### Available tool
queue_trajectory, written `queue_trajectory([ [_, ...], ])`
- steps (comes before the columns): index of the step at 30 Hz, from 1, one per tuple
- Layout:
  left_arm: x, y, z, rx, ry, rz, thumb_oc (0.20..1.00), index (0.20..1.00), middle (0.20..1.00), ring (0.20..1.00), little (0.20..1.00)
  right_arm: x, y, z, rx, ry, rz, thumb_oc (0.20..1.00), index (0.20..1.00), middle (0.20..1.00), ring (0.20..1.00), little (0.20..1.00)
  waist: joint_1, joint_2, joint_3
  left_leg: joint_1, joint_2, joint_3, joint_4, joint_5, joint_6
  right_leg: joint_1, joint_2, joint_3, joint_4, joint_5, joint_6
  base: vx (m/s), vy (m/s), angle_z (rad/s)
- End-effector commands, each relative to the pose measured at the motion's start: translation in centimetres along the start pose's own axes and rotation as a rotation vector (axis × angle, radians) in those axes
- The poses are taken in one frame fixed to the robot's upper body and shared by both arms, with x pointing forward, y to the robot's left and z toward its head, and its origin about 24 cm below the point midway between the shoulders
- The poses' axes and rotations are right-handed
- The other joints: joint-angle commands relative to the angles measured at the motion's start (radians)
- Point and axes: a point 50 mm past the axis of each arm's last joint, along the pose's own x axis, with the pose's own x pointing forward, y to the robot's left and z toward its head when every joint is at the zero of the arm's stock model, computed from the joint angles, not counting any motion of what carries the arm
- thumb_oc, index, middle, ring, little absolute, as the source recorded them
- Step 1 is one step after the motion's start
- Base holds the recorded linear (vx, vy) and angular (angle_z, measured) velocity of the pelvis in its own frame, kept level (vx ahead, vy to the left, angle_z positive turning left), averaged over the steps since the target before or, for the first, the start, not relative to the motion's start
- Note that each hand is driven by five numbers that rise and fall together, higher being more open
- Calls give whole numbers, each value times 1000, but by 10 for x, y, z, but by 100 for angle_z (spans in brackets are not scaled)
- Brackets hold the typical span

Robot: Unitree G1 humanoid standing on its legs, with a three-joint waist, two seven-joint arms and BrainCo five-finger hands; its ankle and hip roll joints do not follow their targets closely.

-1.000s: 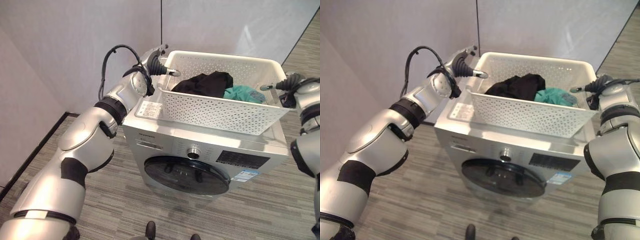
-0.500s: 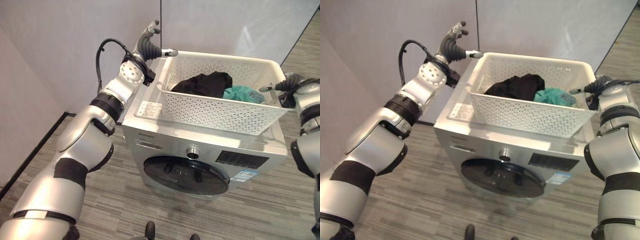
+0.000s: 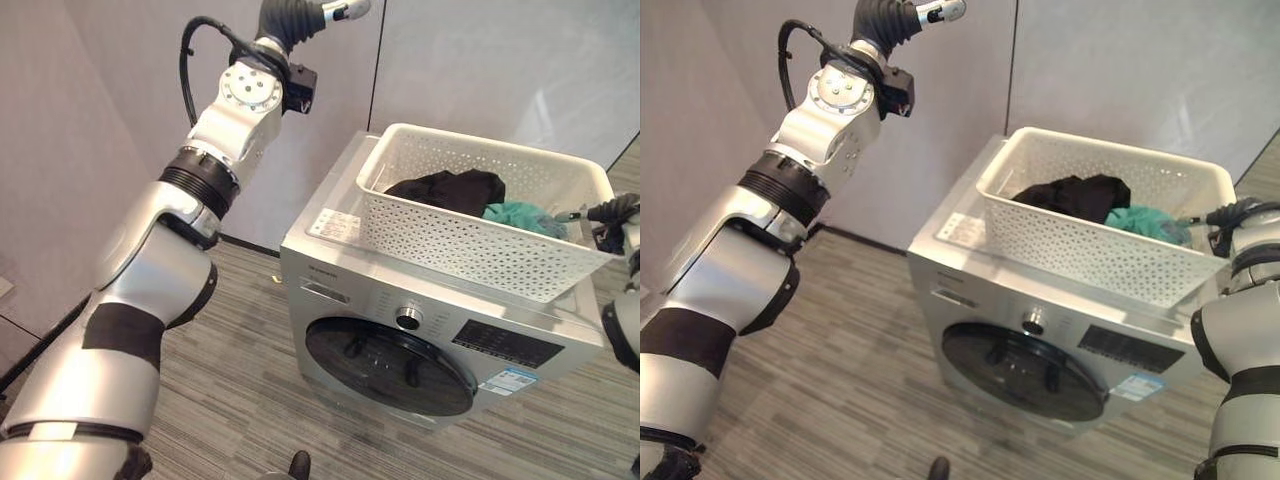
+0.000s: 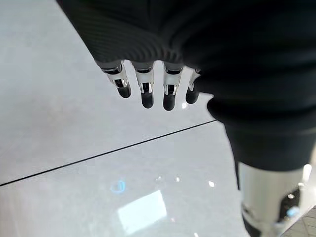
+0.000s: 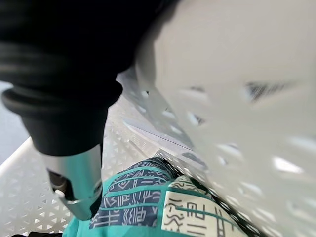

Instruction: Grab the laundry basket,head to the washer,open it,put in the laundry and shut it.

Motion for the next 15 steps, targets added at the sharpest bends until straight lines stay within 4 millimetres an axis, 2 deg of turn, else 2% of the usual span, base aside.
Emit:
queue_trajectory([
  [1, 15, 15, 54, 151, -135, 55, 1000, 1000, 1000, 1000, 1000, 0, -17, -34, -72, 111, -49, 1000, 1000, 1000, 1000, 1000, 29, 56, -36, -4, 72, 48, 1, -56, -84, 11, -49, 42, 37, -49, 54, 1, 19, 5],
  [2, 16, 20, 50, 219, -99, 57, 1000, 1000, 1000, 1000, 1000, 0, -17, -33, -75, 106, -47, 1000, 1000, 1000, 1000, 1000, 29, 58, -38, -5, 72, 48, 1, -56, -84, 10, -49, 41, 36, -47, 55, -2, 33, 6],
  [3, 15, 36, 36, 320, -20, 80, 1000, 1000, 1000, 1000, 1000, 1, -14, -34, -69, 100, -33, 1000, 1000, 1000, 1000, 1000, 27, 60, -38, -7, 71, 48, 1, -55, -83, 7, -49, 42, 38, -45, 56, -2, 27, 8],
  [4, 15, 36, 36, 321, -20, 79, 1000, 1000, 1000, 1000, 1000, 1, -14, -34, -69, 99, -32, 1000, 1000, 1000, 1000, 1000, 26, 60, -38, -7, 71, 48, 1, -55, -83, 7, -49, 42, 38, -45, 56, -7, 36, 9],
  [5, 14, 43, 26, 428, 34, 84, 1000, 1000, 1000, 1000, 1000, 2, -12, -31, -66, 83, -28, 1000, 1000, 1000, 1000, 1000, 21, 63, -34, -7, 72, 51, 1, -54, -82, 3, -49, 46, 40, -44, 56, -4, 28, 8],
  [7, 9, 45, 6, 461, 98, 73, 1000, 1000, 1000, 1000, 1000, 2, -8, -27, -65, 66, -19, 1000, 1000, 1000, 1000, 1000, 17, 63, -31, -6, 71, 53, 1, -56, -80, 2, -50, 49, 41, -43, 57, 5, 33, 5],
  [10, 5, 39, -14, 433, 144, 60, 1000, 1000, 1000, 1000, 1000, 3, -4, -26, -77, 61, -10, 1000, 1000, 1000, 1000, 1000, 14, 61, -23, -8, 71, 54, 1, -57, -78, -4, -52, 50, 40, -42, 57, 0, 0, 0],
  [11, -2, 35, -35, 335, 204, 65, 1000, 1000, 1000, 1000, 1000, 3, -1, -25, -72, 60, -5, 1000, 1000, 1000, 1000, 1000, 9, 57, -12, -14, 71, 56, 1, -58, -78, -13, -53, 55, 38, -40, 58, -44, 15, 0],
  [12, -5, 33, -44, 293, 229, 65, 1000, 1000, 1000, 1000, 1000, 3, 0, -26, -66, 63, -1, 1000, 1000, 1000, 1000, 1000, 8, 55, -5, -19, 72, 59, 1, -57, -78, -19, -53, 58, 38, -39, 58, -38, 9, -1],
  [13, -5, 33, -45, 292, 229, 65, 1000, 1000, 1000, 1000, 1000, 3, 0, -26, -67, 63, -1, 1000, 1000, 1000, 1000, 1000, 8, 56, -7, -19, 73, 60, 1, -57, -78, -21, -53, 59, 39, -39, 58, -42, 14, -4],
  [14, -8, 23, -56, 257, 256, 51, 1000, 1000, 1000, 1000, 1000, 4, 0, -32, -40, 81, 2, 1000, 1000, 1000, 1000, 1000, 6, 52, 2, -26, 74, 64, 1, -56, -77, -30, -55, 65, 39, -38, 58, -32, 13, -6],
  [15, -8, 17, -57, 252, 254, 37, 1000, 1000, 1000, 1000, 1000, 3, -1, -34, -30, 90, -2, 1000, 1000, 1000, 1000, 1000, 5, 50, 6, -29, 74, 65, 1, -57, -76, -34, -55, 66, 38, -37, 58, -32, 12, -7],
])
